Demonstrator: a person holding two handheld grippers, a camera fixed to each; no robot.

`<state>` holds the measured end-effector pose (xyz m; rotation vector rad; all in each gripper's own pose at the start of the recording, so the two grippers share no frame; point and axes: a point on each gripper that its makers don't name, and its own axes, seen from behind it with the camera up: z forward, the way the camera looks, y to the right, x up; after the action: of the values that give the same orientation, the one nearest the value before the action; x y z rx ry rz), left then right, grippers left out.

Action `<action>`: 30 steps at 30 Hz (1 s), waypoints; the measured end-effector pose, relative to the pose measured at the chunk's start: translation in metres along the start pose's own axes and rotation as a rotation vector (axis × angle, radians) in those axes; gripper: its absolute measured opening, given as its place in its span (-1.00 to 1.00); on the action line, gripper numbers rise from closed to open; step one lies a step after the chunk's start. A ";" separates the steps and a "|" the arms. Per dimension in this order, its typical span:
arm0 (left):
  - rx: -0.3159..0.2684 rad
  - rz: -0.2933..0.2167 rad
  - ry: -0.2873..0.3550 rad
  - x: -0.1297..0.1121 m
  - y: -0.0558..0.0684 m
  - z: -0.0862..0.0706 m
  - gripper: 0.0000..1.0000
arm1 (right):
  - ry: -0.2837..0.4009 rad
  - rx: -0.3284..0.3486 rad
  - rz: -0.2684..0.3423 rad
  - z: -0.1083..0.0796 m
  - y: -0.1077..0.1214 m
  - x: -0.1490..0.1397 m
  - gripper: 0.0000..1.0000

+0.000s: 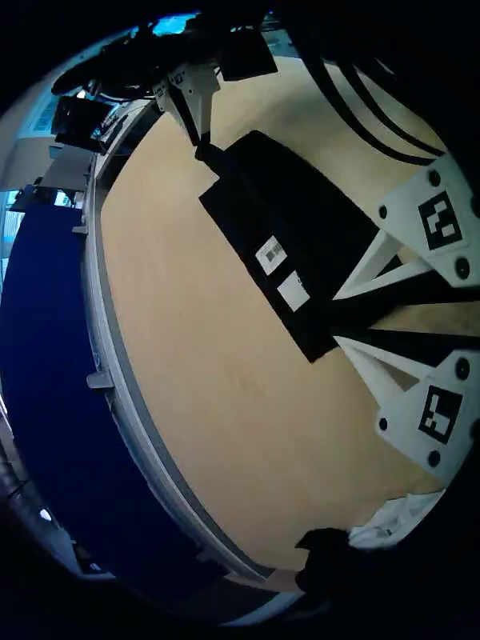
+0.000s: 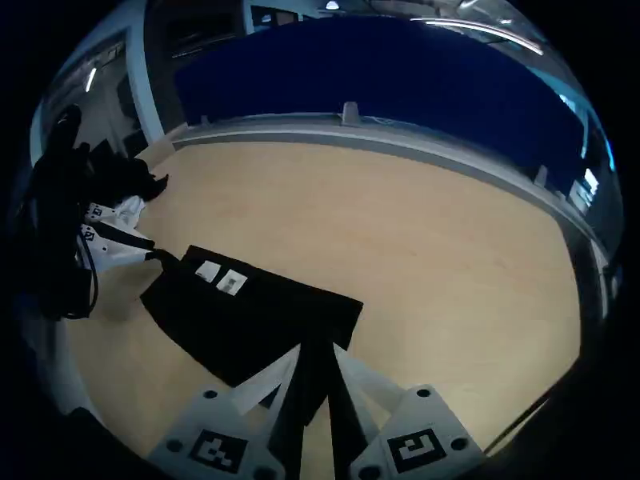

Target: Fold towel

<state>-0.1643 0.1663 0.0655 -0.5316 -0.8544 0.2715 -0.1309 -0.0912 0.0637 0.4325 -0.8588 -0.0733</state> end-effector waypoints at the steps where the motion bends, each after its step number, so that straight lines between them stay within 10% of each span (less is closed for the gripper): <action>1: 0.000 0.003 -0.004 -0.001 0.000 0.002 -0.68 | -0.002 0.000 0.002 0.002 0.001 0.000 -0.72; 10: 0.008 0.041 -0.028 -0.002 -0.007 0.013 -0.61 | -0.018 -0.010 0.004 0.011 0.008 -0.004 -0.72; 20: 0.098 0.055 -0.017 -0.001 -0.035 0.015 -0.01 | -0.020 -0.045 0.007 0.023 0.016 -0.009 -0.59; 30: 0.103 -0.046 -0.006 -0.022 -0.037 -0.005 0.03 | 0.005 -0.054 0.030 0.021 0.020 -0.010 0.83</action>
<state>-0.1735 0.1244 0.0692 -0.4152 -0.8528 0.2734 -0.1550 -0.0776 0.0769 0.3688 -0.8568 -0.0673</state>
